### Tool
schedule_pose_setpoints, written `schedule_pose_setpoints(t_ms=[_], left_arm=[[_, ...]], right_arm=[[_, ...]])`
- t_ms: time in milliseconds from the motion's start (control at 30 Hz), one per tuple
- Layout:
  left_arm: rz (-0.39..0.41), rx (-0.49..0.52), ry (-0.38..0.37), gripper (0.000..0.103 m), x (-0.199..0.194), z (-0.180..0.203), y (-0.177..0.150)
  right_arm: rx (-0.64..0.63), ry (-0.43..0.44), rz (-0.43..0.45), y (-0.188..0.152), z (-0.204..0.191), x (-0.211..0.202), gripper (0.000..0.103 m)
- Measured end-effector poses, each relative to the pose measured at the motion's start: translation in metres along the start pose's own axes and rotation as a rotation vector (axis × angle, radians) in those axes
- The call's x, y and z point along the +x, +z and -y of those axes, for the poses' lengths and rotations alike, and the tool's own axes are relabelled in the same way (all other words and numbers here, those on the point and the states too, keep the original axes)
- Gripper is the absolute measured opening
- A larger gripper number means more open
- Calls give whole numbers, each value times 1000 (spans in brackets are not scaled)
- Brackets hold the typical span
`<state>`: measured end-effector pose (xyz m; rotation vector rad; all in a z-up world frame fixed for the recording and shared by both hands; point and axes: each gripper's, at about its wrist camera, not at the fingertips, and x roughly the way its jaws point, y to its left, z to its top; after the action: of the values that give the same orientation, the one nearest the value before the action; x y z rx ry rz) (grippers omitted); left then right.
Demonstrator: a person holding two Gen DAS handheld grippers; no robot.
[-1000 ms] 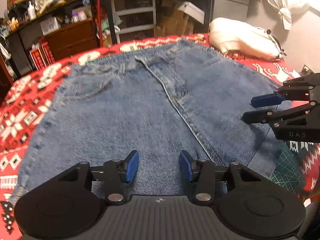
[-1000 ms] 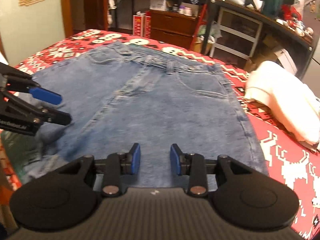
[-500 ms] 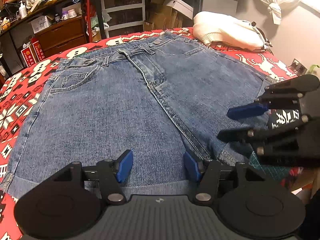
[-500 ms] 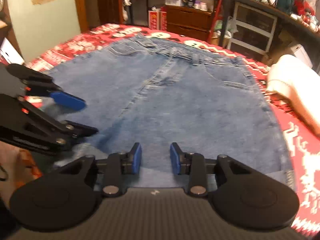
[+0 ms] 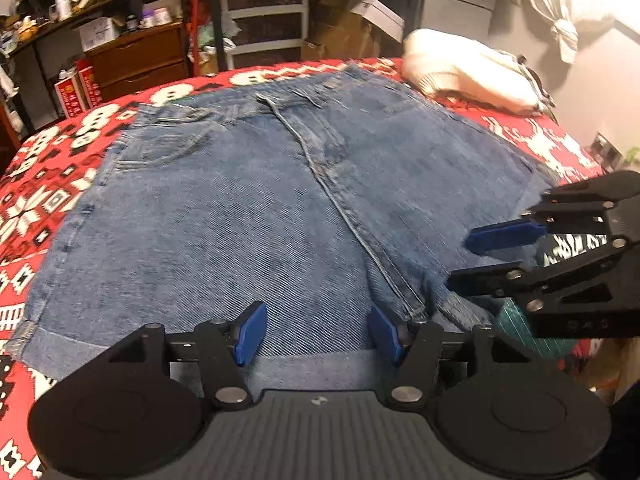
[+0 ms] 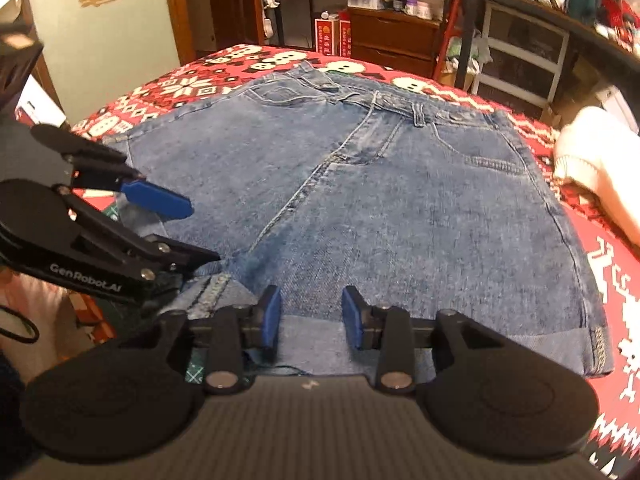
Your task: Fold clothes
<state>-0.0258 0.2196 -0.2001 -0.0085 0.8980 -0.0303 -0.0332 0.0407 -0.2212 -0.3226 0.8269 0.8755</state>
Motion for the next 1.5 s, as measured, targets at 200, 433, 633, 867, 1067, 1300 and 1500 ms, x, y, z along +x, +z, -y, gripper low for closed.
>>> schedule_pose_setpoints(t_ms=[200, 433, 633, 867, 1067, 1300, 1500], left_arm=[[37, -29, 26, 70, 2, -14, 10], [38, -32, 73, 85, 19, -27, 18], [25, -8, 66, 103, 31, -24, 11], [94, -12, 72, 103, 30, -22, 0], [203, -48, 105, 103, 29, -17, -14], [185, -51, 103, 103, 28, -18, -12], [185, -71, 88, 102, 26, -21, -11]], right_arm=[[70, -57, 25, 5, 29, -6, 43], [71, -236, 61, 11, 71, -1, 83], [127, -215, 4, 5, 90, 17, 103], [163, -209, 64, -8, 91, 16, 103], [158, -219, 109, -17, 85, 12, 102], [161, -224, 111, -18, 84, 12, 103], [166, -222, 85, -14, 85, 13, 103]])
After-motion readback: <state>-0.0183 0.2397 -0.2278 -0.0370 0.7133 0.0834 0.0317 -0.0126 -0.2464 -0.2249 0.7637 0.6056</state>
